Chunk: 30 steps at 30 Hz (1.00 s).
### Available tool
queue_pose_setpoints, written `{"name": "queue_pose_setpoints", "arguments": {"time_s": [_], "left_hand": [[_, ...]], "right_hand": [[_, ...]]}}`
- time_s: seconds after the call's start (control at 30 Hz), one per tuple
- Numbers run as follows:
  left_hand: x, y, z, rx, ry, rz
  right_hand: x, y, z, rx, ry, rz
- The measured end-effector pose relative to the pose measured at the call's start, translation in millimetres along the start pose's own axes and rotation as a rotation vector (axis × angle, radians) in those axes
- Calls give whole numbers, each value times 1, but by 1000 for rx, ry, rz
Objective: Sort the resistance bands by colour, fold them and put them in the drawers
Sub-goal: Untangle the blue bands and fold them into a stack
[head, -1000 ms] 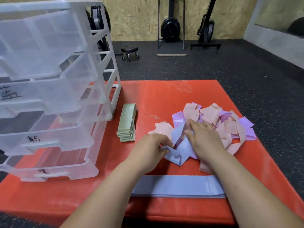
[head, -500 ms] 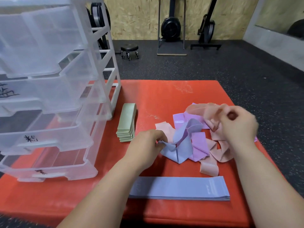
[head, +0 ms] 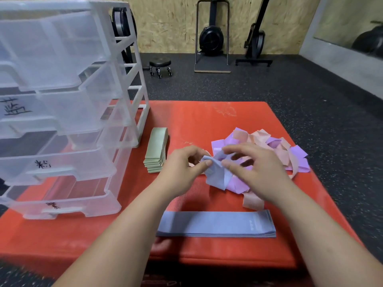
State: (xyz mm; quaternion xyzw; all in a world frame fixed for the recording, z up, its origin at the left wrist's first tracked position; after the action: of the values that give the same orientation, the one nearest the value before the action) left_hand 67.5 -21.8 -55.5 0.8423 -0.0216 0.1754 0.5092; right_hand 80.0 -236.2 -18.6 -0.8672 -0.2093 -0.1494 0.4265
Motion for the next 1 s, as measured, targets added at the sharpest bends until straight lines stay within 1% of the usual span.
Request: {"name": "queue_pose_setpoints", "arguments": {"time_s": [0.07,0.13,0.17,0.27,0.33,0.43,0.5,0.57,0.63,0.7,0.77,0.83,0.9,1.0], "left_hand": [[-5,7,-1,-45,3,-13],[-11,14,-4,-99,17,-13],[-14,17,-6,-120,26,-11],[-21,20,-14,-138,79,-22],[-26,21,-19,-120,102,-3],[-36,29,-21,-131,57,44],[-40,28,-17,-124,13,34],[-43,23,-12,-99,-5,23],[-46,18,-7,-83,-10,10],[-48,19,-3,-90,-22,14],[-48,21,1,-101,-43,21],[-47,20,5,-87,-98,27],[-46,18,9,-61,-167,48],[-45,13,10,49,-190,81]], "right_hand": [[-8,-5,12,-59,-71,-73],[-10,-6,15,-99,-74,-85],[-11,-8,13,-84,-50,-83],[-11,-19,2,62,55,-44],[-13,-27,-6,183,82,2],[-18,-30,-6,225,12,47],[-24,-23,-1,185,-66,91],[-29,-19,4,154,-106,134],[-34,-21,5,141,-118,128],[-36,-28,4,98,-123,77],[-36,-32,0,49,-77,37],[-33,-36,-5,82,-1,24],[-30,-42,-10,228,47,52],[-26,-50,-23,428,166,77]]}}
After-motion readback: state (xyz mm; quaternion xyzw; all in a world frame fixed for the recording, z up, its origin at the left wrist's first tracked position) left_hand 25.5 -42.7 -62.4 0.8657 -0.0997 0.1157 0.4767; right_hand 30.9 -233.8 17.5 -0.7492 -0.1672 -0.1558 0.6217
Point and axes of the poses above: each hand's wrist, its own x-axis towards the middle knuckle, its own z-axis out of the palm, y = z × x, the point moved 4 cm from there along x, towards the middle knuckle, and after that the axes turned 9 degrees about y, right-handed, at the moved point
